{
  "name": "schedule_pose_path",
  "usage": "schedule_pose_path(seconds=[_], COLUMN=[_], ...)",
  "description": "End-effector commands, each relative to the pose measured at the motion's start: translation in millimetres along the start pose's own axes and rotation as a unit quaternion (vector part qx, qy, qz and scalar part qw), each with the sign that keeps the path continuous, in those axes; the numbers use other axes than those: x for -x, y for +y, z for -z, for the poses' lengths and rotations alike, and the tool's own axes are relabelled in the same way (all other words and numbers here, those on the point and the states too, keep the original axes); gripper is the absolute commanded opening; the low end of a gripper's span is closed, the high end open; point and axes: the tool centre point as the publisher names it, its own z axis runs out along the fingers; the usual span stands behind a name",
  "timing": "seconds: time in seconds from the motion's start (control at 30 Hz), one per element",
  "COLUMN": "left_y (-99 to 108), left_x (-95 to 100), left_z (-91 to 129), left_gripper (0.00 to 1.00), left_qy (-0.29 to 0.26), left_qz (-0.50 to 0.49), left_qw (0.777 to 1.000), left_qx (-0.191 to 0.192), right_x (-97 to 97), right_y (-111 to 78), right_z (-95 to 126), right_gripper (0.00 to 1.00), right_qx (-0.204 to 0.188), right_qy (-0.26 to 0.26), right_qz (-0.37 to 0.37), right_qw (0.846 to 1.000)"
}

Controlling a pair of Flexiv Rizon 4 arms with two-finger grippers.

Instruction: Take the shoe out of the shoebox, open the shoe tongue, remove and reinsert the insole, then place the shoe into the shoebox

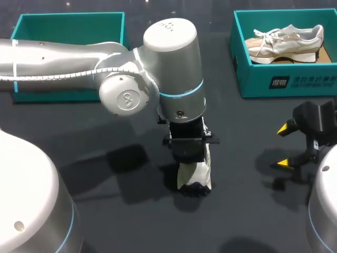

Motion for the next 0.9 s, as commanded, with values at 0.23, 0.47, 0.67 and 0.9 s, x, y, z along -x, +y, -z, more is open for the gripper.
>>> schedule_pose_path(seconds=[0.23,0.47,0.67,0.9], left_y=[0.2,12.2,19.2,6.0], left_x=[-7.3,-8.8,-1.8,16.0], left_z=[-32.4,-47.4,-20.9,3.9], left_gripper=[0.00,0.00,0.00,0.00], left_qy=[0.010,0.020,-0.001,-0.016], left_qz=[-0.003,0.034,0.048,0.030], left_qw=[1.000,0.998,0.997,0.999], left_qx=[0.005,0.043,0.056,0.021], right_x=[-1.9,-1.9,-1.9,-1.9], right_y=[-0.4,-0.4,-0.4,-0.4], right_z=[0.2,0.2,0.2,0.2], right_gripper=[1.00,1.00,1.00,1.00], right_qx=[-0.001,-0.001,-0.001,-0.001], right_qy=[-0.002,-0.002,-0.002,-0.002], right_qz=[0.000,0.000,0.000,0.000], right_qw=[1.000,1.000,1.000,1.000])
